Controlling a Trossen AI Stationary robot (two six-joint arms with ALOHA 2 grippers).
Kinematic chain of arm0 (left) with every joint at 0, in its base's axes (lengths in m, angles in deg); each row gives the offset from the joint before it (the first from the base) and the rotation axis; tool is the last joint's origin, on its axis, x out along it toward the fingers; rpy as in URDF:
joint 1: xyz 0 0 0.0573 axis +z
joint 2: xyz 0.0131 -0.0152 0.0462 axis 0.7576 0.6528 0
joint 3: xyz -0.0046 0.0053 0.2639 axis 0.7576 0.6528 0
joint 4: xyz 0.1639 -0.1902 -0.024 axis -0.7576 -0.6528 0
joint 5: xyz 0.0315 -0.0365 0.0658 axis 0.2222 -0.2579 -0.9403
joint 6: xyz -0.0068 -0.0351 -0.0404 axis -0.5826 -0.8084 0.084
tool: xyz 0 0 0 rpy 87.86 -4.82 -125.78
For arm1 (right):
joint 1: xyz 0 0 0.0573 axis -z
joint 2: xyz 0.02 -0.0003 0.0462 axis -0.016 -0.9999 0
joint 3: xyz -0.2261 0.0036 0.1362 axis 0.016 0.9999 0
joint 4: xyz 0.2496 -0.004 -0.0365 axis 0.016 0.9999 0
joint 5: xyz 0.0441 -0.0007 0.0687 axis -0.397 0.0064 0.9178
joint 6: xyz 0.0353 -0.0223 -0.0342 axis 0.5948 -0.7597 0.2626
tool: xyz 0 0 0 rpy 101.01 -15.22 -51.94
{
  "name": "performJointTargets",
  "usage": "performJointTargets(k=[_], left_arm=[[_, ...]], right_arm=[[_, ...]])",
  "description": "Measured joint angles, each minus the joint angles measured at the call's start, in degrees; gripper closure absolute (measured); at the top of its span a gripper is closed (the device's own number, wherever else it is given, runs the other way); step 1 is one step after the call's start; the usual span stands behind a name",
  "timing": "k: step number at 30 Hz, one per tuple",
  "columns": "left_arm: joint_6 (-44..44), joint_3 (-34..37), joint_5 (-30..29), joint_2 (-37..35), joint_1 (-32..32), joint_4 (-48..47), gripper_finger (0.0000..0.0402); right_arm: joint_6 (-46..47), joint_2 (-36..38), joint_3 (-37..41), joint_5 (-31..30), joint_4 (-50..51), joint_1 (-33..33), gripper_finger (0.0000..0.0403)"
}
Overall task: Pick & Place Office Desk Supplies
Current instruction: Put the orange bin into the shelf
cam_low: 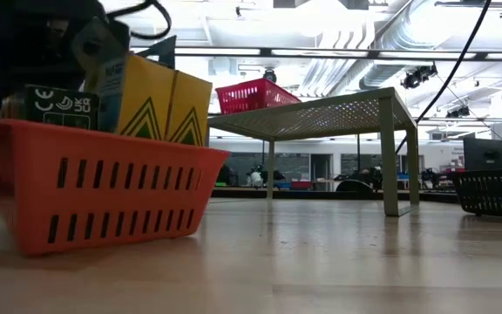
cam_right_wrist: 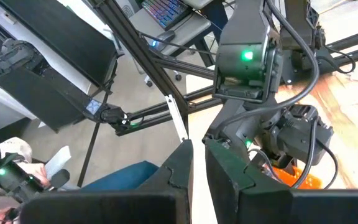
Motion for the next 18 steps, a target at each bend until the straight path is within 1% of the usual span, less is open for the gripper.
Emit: performJointTargets(k=[12, 18], left_arm=[[-1.18, 6.42, 1.64, -0.09, 0.0, 11.71, 0.0401], [-2.3, 11.32, 2.38, -0.27, -0.37, 23.49, 0.0401]], right_arm=[[0.0, 0.0, 0.01, 0.01, 0.0, 0.0, 0.0373], [0.0, 0.0, 0.0, 0.01, 0.0, 0.0, 0.0373]])
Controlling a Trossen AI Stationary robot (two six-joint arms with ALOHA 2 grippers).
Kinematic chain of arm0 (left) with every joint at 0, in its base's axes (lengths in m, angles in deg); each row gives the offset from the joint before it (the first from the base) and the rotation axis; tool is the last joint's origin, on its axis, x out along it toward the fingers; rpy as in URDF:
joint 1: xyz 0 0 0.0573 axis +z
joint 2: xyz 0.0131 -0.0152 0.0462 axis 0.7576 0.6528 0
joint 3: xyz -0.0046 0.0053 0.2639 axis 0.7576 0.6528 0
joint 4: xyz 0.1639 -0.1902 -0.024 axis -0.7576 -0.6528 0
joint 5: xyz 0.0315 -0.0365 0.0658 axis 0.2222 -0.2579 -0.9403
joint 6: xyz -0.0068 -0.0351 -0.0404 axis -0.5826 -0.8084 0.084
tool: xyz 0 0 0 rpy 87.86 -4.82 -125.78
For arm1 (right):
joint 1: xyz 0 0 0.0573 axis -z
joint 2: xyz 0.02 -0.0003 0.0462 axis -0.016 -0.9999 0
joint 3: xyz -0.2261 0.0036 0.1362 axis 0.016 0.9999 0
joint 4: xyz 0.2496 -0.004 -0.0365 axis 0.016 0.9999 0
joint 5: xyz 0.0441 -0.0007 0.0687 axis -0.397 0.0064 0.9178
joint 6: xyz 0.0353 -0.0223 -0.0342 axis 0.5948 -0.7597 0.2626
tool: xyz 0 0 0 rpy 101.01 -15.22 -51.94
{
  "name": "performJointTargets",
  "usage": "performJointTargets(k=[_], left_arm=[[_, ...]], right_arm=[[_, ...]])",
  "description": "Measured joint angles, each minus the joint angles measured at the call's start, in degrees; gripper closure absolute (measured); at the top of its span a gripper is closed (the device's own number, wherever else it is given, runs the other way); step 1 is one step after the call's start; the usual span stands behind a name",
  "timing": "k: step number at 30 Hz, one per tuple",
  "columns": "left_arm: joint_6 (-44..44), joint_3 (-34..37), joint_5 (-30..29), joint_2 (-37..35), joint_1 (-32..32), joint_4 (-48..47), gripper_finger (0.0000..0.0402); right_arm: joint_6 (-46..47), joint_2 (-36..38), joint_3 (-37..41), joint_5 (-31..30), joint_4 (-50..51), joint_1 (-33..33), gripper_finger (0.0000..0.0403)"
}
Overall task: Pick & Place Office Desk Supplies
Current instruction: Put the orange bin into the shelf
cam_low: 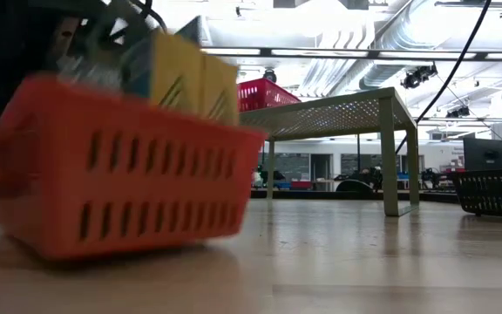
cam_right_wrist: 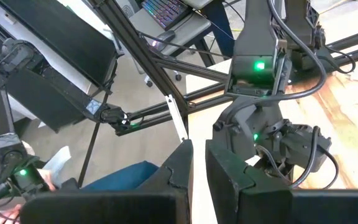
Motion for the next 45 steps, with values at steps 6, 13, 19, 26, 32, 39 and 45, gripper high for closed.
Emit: performJointTargets(k=[6, 13, 19, 26, 32, 39, 45], left_arm=[[-1.65, 5.44, 0.93, 0.09, -0.03, 12.09, 0.0401], [-1.85, 6.99, 1.2, -0.32, -0.01, 14.1, 0.0401], [0.51, 7.04, 2.15, -1.69, 0.52, 13.02, 0.0401], [2.37, 7.18, 2.14, -4.57, 0.52, 11.29, 0.0401], [2.41, 7.19, 2.31, -4.83, 0.52, 11.75, 0.0401], [1.91, 7.14, 2.32, -4.48, 0.52, 11.14, 0.0401], [1.78, 7.02, 2.93, -4.48, 0.52, 10.06, 0.0399]], right_arm=[[0.0, 0.0, -0.01, 0.0, 0.0, 0.0, 0.0373], [0.0, 0.0, 0.01, -0.02, 0.0, 0.0, 0.0373], [0.0, 0.0, 0.0, -0.02, 0.02, 0.0, 0.0373], [0.0, 0.0, -0.01, -0.01, -0.04, 0.0, 0.0373], [0.0, 0.0, -0.01, -0.02, -0.02, -0.01, 0.0373], [0.0, 0.0, -0.01, -0.02, 0.0, 0.0, 0.0373], [0.0, 0.0, -0.01, -0.02, 0.0, -0.01, 0.0373]])
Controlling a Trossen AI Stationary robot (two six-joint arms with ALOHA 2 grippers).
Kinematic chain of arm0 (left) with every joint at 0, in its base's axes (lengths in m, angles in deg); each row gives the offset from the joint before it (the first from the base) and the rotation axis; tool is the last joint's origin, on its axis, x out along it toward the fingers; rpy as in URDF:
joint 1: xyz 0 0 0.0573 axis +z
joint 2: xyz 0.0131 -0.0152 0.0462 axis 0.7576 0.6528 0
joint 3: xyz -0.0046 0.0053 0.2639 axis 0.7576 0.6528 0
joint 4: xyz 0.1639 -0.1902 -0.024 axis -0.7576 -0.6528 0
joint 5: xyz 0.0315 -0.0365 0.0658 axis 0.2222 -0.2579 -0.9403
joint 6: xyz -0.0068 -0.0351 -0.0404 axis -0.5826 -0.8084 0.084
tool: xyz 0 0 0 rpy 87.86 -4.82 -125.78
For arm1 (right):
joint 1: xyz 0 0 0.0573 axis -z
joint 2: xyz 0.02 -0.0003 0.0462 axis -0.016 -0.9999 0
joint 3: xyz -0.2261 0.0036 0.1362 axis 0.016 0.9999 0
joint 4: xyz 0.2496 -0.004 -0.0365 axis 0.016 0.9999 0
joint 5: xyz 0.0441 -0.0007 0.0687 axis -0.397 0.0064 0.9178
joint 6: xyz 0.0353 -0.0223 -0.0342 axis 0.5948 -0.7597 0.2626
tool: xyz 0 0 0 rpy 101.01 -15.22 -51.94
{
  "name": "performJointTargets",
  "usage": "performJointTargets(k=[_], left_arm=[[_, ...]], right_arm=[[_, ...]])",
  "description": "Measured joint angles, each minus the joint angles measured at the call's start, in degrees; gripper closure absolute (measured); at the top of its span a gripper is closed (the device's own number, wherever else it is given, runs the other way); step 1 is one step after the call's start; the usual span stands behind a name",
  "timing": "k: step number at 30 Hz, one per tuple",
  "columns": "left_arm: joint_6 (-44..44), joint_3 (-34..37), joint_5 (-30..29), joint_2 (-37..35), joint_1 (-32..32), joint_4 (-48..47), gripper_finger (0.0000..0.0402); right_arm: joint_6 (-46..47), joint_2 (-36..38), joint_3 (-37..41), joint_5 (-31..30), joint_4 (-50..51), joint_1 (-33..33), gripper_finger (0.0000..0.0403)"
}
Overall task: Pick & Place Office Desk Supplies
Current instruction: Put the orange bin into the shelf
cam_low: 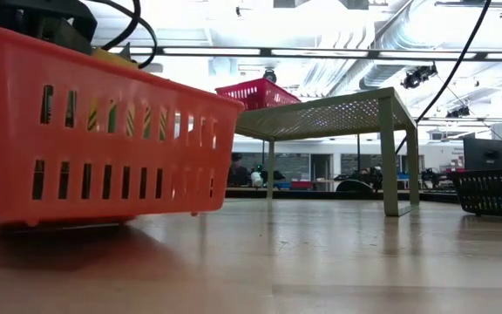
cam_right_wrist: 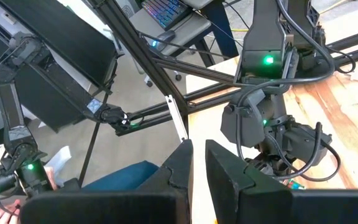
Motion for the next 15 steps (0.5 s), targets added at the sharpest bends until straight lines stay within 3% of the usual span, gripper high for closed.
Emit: performJointTargets(k=[15], left_arm=[[1.66, -0.01, 2.82, 0.0, 0.34, -0.72, 0.034]], right_arm=[[0.0, 0.0, 0.0, 0.0, 0.0, 0.01, 0.0373]])
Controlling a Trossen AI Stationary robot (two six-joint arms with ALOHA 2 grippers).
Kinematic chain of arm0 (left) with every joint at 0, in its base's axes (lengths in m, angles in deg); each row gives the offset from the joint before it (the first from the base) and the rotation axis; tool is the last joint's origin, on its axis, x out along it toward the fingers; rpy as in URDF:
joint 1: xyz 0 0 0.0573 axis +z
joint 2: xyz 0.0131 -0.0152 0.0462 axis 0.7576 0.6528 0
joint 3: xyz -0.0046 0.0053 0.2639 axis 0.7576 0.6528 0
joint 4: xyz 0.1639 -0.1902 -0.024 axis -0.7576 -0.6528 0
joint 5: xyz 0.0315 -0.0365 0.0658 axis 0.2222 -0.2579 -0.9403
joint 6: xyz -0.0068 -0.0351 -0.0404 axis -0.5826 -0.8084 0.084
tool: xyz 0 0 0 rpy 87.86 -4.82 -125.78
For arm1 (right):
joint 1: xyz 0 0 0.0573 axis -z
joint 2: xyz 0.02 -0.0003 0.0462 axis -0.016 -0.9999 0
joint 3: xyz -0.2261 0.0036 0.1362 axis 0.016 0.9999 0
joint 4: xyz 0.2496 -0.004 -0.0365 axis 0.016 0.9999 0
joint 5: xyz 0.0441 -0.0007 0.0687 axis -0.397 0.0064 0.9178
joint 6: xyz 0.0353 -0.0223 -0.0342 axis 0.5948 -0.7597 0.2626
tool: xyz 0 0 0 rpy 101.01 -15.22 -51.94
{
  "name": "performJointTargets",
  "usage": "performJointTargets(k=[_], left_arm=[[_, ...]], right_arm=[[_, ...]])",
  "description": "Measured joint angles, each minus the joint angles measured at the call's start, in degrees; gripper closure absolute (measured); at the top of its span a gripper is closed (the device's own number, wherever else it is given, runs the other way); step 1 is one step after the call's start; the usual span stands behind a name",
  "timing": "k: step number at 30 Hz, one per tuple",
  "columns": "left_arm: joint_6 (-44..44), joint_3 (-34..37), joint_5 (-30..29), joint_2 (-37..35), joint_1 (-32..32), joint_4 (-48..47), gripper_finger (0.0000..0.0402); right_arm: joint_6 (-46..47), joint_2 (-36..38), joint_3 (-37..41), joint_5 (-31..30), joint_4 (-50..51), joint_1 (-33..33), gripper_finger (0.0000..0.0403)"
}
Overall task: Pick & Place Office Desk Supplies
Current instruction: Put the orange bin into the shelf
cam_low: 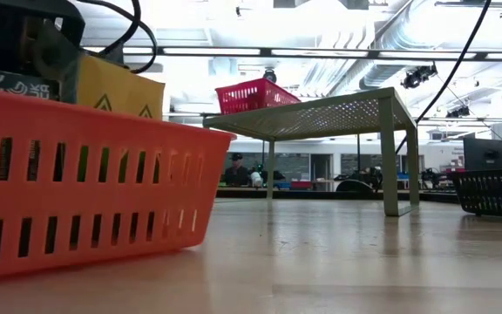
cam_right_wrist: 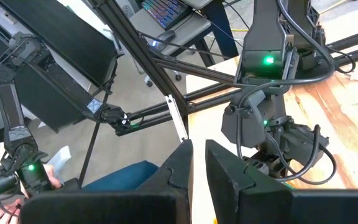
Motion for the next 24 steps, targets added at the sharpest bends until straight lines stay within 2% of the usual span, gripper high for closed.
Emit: performJointTargets(k=[14, 20, 24], left_arm=[[0.02, 0.0, 1.13, 0.0, 0.77, -0.77, 0.0331], [0.02, 0.0, 1.64, 0.0, 0.77, -1.12, 0.0389], [0.41, 0.0, 2.26, 0.07, 0.77, -1.12, 0.0399]], right_arm=[[0.0, 0.0, 0.0, 0.0, 0.0, 0.0, 0.0373], [0.0, 0.0, 0.0, 0.0, 0.0, 0.0, 0.0373], [0.0, 0.0, 0.0, 0.01, 0.0, -0.01, 0.0373]])
